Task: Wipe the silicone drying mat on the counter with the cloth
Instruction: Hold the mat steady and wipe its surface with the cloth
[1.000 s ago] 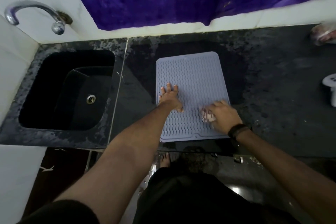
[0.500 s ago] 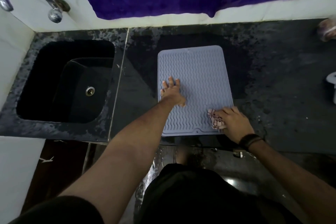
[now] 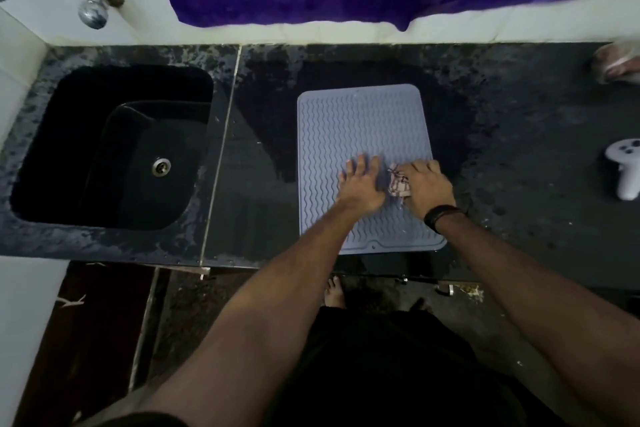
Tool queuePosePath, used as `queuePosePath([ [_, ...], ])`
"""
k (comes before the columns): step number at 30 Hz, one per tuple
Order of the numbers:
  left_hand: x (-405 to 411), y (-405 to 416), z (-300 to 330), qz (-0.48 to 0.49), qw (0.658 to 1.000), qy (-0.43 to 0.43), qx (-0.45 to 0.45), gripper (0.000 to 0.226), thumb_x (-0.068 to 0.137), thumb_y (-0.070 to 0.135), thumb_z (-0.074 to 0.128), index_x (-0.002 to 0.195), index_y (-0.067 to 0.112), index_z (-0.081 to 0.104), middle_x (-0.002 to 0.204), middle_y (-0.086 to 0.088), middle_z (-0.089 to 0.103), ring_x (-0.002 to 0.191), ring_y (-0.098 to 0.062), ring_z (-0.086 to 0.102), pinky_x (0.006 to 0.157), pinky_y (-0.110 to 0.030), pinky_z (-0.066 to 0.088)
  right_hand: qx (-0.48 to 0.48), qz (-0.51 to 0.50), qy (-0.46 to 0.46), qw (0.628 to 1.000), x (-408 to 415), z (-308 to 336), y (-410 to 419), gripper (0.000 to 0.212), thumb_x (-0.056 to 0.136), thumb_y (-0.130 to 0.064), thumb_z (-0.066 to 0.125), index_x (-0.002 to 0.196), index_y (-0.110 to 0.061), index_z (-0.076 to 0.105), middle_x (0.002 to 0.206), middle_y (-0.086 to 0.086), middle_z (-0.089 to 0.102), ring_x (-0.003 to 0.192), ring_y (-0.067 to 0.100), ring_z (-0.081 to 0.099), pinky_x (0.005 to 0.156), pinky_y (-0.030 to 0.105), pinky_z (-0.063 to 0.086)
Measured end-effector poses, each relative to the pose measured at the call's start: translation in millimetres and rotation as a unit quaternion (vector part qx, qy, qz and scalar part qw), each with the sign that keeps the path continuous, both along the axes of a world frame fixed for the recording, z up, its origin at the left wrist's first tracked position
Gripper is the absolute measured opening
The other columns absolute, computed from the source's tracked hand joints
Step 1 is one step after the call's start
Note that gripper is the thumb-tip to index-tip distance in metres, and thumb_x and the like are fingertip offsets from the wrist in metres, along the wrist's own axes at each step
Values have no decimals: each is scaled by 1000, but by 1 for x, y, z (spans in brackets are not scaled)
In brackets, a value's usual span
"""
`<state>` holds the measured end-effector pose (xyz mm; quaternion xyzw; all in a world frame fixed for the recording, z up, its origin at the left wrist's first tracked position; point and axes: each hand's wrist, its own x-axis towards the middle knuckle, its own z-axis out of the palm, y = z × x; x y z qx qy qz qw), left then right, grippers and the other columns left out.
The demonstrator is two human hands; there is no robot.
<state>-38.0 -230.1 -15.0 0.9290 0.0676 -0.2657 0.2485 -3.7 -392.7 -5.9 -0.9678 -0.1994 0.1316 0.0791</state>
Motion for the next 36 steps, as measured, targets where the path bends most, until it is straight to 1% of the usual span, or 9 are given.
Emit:
queuePosePath([
  [3,2,-16,-10,-29,998,38,49,85,99,57,45,161,31,-8,165,-4,-27,150,-38,-28,121,-57,-13,8,16,-2,1000,-1,3,-7,43,83,-21,64,124,-14,57,121,8,54,114,31,42,87,44,49],
  [8,-2,-15,-16,-32,996,18,75,72,105,50,34,160,35,-9,165,-3,-28,150,-36,-28,120,-56,-14,0,96,12,995,-34,8,-49,46,82,-23,66,126,-19,55,121,2,53,112,26,41,87,41,49],
  [13,-3,-26,-13,-6,995,17,103,69,106,45,33,161,34,-8,166,-4,-25,151,-37,-24,122,-58,-10,-9,171,29,985,-58,17,-88,53,77,-27,65,129,-26,54,121,-3,52,115,22,42,88,35,48],
  [18,-4,-34,-11,12,993,36,110,69,107,42,35,160,36,-9,166,-2,-25,151,-35,-25,121,-59,-8,39,196,23,980,-53,18,-55,58,74,-19,70,129,-26,51,123,-1,51,118,25,41,90,40,45],
  [22,-1,-31,-9,4,991,54,120,71,106,43,37,159,38,-11,165,-2,-27,151,-36,-25,121,-59,-7,16,244,12,970,-54,11,-44,59,81,-11,60,136,-26,46,133,0,45,122,28,38,95,43,40],
  [25,0,-30,-10,-2,991,56,121,71,106,45,36,159,38,-11,165,-3,-28,151,-37,-23,122,-60,-5,13,280,3,960,-59,7,-74,58,78,-10,58,133,-24,47,126,-1,49,116,26,41,92,39,43],
  [28,-1,-30,-12,3,991,51,121,72,105,47,37,159,38,-11,165,-3,-28,151,-36,-24,122,-61,-6,19,309,23,951,-63,8,-101,55,75,-12,61,127,-25,52,119,-1,51,113,25,43,87,38,44],
  [31,-3,-31,-14,5,992,42,118,74,104,49,38,159,38,-11,165,-3,-27,151,-37,-25,121,-61,-6,32,285,31,958,-44,16,-101,48,75,-16,62,121,-26,56,115,-1,51,113,24,42,88,39,45],
  [36,-2,-32,-9,16,992,55,110,77,103,53,40,158,39,-12,164,-2,-30,150,-35,-28,121,-60,-9,18,168,13,986,1,19,-66,56,82,-18,65,135,-21,48,128,4,47,120,27,37,94,40,41],
])
